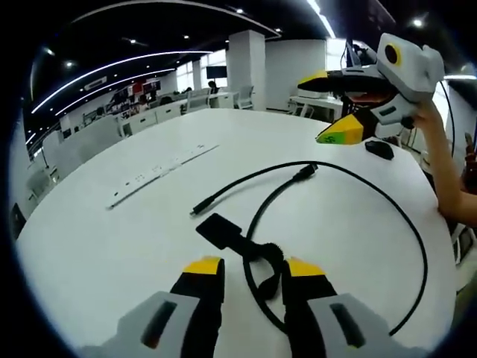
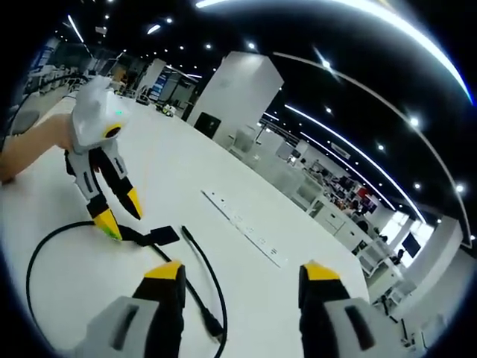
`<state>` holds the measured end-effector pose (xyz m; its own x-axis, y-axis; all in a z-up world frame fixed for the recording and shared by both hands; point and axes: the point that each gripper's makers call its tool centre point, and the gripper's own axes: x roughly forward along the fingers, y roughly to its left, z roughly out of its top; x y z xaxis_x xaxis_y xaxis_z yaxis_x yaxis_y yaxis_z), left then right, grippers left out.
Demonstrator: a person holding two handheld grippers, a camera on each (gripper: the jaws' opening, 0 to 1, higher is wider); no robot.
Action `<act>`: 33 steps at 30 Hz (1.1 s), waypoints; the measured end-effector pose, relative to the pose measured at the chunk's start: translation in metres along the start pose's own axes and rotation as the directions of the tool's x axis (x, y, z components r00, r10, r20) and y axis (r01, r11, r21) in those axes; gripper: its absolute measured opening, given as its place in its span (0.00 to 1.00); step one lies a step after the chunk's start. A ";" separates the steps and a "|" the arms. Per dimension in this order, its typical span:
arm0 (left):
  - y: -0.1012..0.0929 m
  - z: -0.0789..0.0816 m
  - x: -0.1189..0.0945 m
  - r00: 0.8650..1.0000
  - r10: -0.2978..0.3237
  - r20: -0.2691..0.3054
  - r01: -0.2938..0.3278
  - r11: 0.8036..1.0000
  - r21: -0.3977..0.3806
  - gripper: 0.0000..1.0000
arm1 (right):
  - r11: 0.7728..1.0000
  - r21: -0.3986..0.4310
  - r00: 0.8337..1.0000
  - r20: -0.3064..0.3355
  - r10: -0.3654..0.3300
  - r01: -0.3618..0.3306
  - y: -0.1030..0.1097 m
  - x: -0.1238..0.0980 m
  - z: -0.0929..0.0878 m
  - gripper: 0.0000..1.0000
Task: Find the charging cable on the desk, coil it up and secure with Velcro.
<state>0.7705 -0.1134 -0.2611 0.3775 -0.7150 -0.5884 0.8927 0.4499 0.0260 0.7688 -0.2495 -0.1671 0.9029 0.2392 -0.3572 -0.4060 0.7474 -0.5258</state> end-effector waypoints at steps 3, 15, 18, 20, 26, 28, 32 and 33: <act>0.001 -0.001 0.002 1.000 -0.001 -0.002 0.001 1.000 -0.017 0.31 | 1.000 -0.001 1.000 0.000 0.002 -0.002 0.001 0.000 0.000 0.62; 0.002 0.038 -0.028 0.984 -0.004 0.178 0.015 0.998 -0.062 0.37 | 1.000 -0.001 1.000 -0.008 0.003 -0.003 0.001 0.001 -0.002 0.61; 0.011 0.032 -0.027 0.987 0.021 0.162 -0.010 0.998 -0.069 0.38 | 1.000 -0.007 1.000 -0.009 0.012 -0.012 0.004 0.003 -0.002 0.61; 0.013 0.028 -0.024 0.989 0.023 0.149 -0.012 0.997 -0.076 0.38 | 1.000 -0.009 1.000 -0.009 0.015 -0.015 0.005 0.003 -0.001 0.61; 0.012 0.012 -0.013 0.997 0.025 0.073 -0.019 0.997 -0.075 0.36 | 1.000 -0.016 1.000 -0.013 0.020 -0.020 0.008 0.005 -0.002 0.61; 0.008 0.009 -0.010 0.998 0.012 0.058 -0.008 0.997 -0.072 0.36 | 1.000 -0.017 1.000 -0.014 0.021 -0.022 0.008 0.005 -0.002 0.61; 0.007 0.002 -0.005 1.000 0.011 0.019 -0.010 0.999 -0.044 0.35 | 1.000 -0.018 1.000 -0.016 0.022 -0.023 0.008 0.005 -0.002 0.61; 0.007 0.000 -0.004 1.000 0.010 0.012 -0.009 0.999 -0.035 0.35 | 1.000 -0.019 1.000 -0.016 0.022 -0.022 0.009 0.005 -0.002 0.61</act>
<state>0.7750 -0.1072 -0.2583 0.3891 -0.7170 -0.5784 0.8799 0.4752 0.0028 0.7699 -0.2433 -0.1755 0.8914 0.2454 -0.3811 -0.4285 0.7301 -0.5322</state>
